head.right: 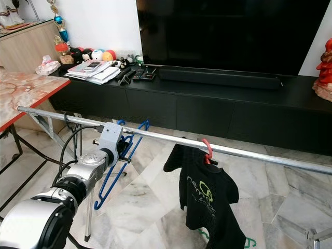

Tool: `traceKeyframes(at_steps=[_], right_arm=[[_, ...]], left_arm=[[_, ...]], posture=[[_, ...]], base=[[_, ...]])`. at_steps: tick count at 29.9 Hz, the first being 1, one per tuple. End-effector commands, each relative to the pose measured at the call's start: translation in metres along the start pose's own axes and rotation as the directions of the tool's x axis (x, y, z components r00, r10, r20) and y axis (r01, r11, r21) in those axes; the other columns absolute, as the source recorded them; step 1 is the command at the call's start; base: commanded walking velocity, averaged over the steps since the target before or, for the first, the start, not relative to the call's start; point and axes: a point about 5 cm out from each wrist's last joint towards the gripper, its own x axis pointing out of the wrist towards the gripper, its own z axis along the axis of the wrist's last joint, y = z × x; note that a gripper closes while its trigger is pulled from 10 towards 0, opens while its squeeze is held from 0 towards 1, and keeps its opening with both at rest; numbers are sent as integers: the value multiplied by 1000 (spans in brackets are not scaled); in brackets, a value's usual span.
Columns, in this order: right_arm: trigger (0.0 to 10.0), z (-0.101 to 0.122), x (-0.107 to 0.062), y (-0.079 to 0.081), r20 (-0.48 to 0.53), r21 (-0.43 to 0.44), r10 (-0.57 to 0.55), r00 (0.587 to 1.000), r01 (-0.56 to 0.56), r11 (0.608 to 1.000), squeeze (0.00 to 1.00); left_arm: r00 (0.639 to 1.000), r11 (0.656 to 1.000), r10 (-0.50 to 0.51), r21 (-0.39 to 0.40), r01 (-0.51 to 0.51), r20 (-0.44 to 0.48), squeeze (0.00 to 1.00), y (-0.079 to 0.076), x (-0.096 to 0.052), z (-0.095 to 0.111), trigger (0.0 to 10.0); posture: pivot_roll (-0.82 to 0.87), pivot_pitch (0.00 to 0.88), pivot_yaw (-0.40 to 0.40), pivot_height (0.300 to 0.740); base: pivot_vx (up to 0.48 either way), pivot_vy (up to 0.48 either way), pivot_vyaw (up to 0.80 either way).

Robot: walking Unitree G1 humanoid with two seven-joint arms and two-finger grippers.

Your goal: Hang hanger

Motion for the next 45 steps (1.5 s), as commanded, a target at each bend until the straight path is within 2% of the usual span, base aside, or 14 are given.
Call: traceKeyframes(at_steps=[1,6,8,14,15,16,17,18,19,30,33,38,45], right_arm=[[10000,-3,-1,0,-11,3,2,1000,-2,1000,0],[10000,-3,-1,0,-11,4,2,1000,-2,1000,0],[10000,-3,0,0,-10,5,2,1000,-2,1000,0],[10000,-2,0,1,-8,1,5,1000,-5,1000,0],[10000,-1,0,1,-8,0,6,1000,-6,1000,0],[10000,-1,0,1,-8,1,6,1000,-6,1000,0],[10000,-1,0,1,-7,-1,7,1000,-7,1000,0],[10000,-1,0,1,-6,-1,8,1000,-8,1000,0],[10000,-1,0,1,-5,-1,8,1000,-8,1000,0],[10000,0,0,1,-4,-3,11,1000,-11,1000,0],[10000,0,0,1,-3,-4,12,1000,-12,1000,0],[10000,0,0,1,-4,-11,16,1000,-16,1000,0],[10000,0,0,1,-4,-7,12,1000,-12,1000,0]], left_arm=[[998,999,4,37,-2,-60,0,-2,0,-7,10000],[992,999,10,40,-5,-123,0,-5,-2,-23,10000],[990,1000,10,16,-8,-142,0,-7,-4,-31,10000],[991,1000,17,-19,-20,-136,0,-6,-6,-39,10000],[991,1000,19,-21,-22,-132,43,-6,-6,-41,10000],[991,999,20,-23,-24,-129,43,-6,-6,-41,10000],[994,999,24,-38,-28,-108,322,-6,-7,-40,10000],[996,999,27,-43,-30,-80,757,-5,-6,-37,10000],[997,998,29,-52,-32,-67,1000,-5,-6,-36,10000],[997,994,50,-100,-45,52,1000,1,-8,-24,10000],[997,996,43,-78,-38,65,1000,0,-11,-30,10000],[996,995,56,-92,-50,64,1000,0,-15,-41,10000],[986,987,109,-130,-93,125,1000,6,-24,-49,10000]], posture=[[-31,44,39,740],[-33,44,39,740],[-30,43,38,740],[-17,39,34,740],[-16,37,36,740],[-16,37,36,740],[-15,36,35,740],[-15,36,36,740],[-15,36,36,740],[-9,30,35,740],[-6,29,35,740],[-1,26,33,740],[-1,21,36,740]], base=[[0,0,0],[0,0,0],[0,0,0],[0,0,0],[0,0,0],[0,0,0],[0,0,0],[0,0,0],[0,0,0],[0,0,0],[0,0,0],[0,0,0],[0,0,0]])
